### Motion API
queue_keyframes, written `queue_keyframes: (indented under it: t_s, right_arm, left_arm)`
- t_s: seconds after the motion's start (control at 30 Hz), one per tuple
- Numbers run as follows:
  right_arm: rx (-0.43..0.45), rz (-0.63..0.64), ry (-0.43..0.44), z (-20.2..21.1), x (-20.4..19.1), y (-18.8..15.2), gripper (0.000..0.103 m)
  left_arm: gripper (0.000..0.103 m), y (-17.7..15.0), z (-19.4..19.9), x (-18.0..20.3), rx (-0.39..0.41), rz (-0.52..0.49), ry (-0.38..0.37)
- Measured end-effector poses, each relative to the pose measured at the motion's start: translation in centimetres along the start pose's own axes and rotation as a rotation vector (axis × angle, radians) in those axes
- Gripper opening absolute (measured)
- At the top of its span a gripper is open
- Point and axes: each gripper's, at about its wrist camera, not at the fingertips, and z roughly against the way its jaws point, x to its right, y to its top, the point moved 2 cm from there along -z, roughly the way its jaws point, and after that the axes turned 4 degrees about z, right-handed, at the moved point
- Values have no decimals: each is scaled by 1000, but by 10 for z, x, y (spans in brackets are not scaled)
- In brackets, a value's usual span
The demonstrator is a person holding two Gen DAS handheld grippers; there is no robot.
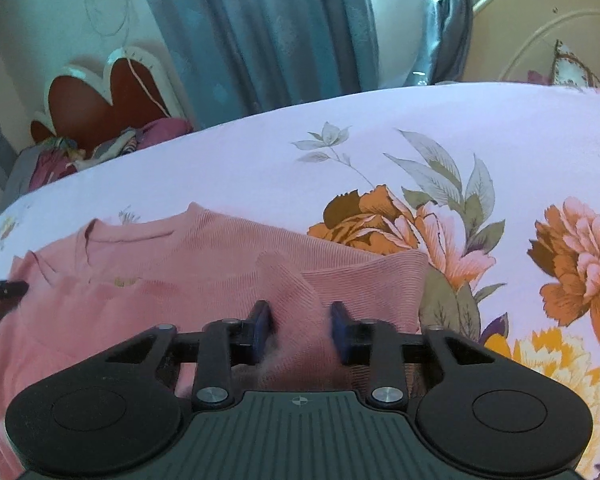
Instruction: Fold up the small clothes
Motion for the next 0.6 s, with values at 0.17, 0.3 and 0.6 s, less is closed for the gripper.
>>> queue_keyframes:
  t_s: [0.17, 0.3, 0.6]
  right_arm:
    - [96, 9, -10, 20, -3, 9, 9]
    - [218, -29, -44, 40, -3, 24, 9]
    - [71, -191, -84, -14, 14, 18, 9]
  left_arm:
    - [14, 11, 16, 4, 115, 48, 1]
    - [14, 29, 33, 3, 234, 85, 35]
    - [14, 18, -16, 8, 143, 70, 153]
